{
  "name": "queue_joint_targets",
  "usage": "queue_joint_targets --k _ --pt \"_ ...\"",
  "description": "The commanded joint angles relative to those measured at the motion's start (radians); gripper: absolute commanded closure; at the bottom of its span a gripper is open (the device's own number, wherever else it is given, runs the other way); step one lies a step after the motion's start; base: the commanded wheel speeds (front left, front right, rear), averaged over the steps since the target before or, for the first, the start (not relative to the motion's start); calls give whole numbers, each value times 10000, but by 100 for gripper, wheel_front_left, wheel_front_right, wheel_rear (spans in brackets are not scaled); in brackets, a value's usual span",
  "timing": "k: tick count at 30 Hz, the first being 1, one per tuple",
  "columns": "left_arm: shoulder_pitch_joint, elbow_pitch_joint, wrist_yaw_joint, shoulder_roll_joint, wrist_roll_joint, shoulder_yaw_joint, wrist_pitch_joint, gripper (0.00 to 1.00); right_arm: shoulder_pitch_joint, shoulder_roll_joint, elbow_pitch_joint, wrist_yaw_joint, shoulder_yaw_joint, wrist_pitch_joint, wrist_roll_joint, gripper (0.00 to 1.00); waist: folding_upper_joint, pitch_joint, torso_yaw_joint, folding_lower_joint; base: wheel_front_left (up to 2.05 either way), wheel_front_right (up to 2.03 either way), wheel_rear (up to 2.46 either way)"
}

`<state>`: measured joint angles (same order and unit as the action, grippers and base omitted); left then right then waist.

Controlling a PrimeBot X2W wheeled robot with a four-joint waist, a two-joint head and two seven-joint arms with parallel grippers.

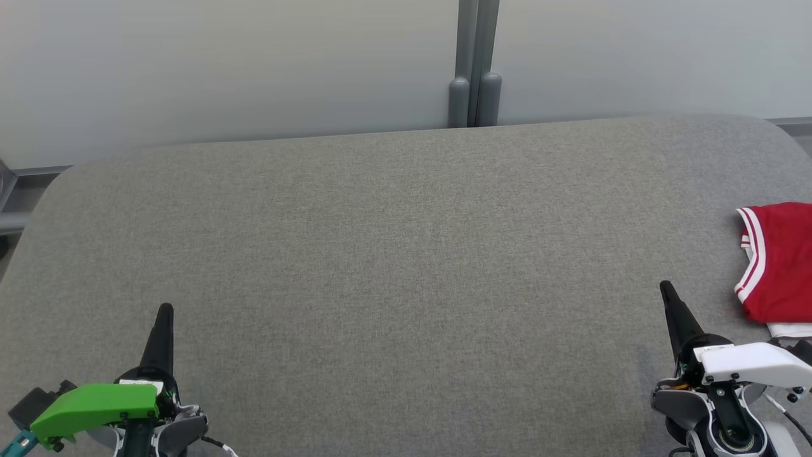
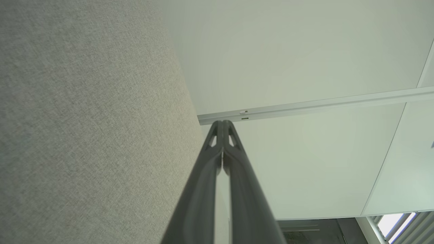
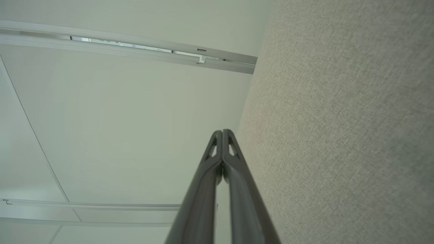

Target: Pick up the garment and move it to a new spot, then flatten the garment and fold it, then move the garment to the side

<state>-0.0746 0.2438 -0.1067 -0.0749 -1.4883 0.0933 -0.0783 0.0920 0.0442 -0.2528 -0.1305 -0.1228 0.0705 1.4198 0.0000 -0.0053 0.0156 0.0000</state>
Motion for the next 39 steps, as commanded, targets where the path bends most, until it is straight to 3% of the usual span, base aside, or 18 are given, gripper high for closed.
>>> queue_joint_targets --k 1,21,39 --pt "-238 -6 -104 50 -178 84 -67 100 189 64 7 -5 30 75 328 100 0 8 -14 0 0 0 0" --pt "-444 41 -282 265 -1262 364 -439 100 368 86 -58 -5 208 434 1956 100 0 81 -152 0 0 0 0" --pt "-435 42 -281 261 -1227 365 -424 100 353 84 -56 -5 206 435 1960 100 0 83 -156 0 0 0 0"
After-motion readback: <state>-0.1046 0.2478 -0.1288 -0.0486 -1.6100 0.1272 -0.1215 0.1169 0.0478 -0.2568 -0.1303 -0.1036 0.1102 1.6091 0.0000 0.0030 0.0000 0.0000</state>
